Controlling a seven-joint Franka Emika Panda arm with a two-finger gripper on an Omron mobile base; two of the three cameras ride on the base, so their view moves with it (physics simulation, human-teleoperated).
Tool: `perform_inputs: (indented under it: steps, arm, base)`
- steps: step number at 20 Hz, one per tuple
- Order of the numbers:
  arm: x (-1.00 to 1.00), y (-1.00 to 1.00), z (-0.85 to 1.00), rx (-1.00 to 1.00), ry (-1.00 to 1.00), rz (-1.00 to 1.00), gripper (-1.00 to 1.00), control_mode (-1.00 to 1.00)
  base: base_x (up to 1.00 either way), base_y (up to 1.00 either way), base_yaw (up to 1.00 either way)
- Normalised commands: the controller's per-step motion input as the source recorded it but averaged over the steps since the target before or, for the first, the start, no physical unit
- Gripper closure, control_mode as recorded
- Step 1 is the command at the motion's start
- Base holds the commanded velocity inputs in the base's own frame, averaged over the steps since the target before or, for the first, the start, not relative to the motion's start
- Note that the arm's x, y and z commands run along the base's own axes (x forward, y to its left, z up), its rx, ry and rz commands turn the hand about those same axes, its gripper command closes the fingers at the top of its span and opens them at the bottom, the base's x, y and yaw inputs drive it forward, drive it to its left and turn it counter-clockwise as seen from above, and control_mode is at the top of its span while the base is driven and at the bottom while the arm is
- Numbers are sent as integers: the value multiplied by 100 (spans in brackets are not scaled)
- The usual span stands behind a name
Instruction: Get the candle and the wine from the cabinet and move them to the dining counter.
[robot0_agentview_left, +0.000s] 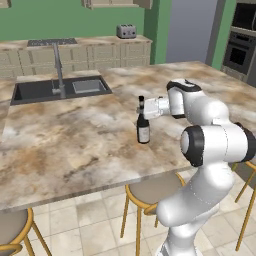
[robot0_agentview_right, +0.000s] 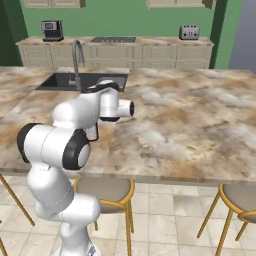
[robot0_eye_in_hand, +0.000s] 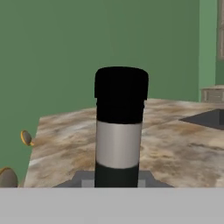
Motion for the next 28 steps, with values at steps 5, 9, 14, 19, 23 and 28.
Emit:
perform_inputs:
  steps: [5,9,14,19,23,28]
  arm:
    - [28,0,-23,0,-12,0,100,-100]
    - [25,0,-8,0,-1,0,100,-100]
    - [19,0,-2,0,3,0,100,-100]
    - [14,0,-19,0,-1,0,100,-100]
    - [1,0,-26,0,-10,0,100,-100]
    - [2,0,-14,0,-17,0,100,-100]
  base:
    - [0,0,0]
    - [0,0,0]
    - [0,0,0]
    - [0,0,0]
    - [0,0,0]
    - [0,0,0]
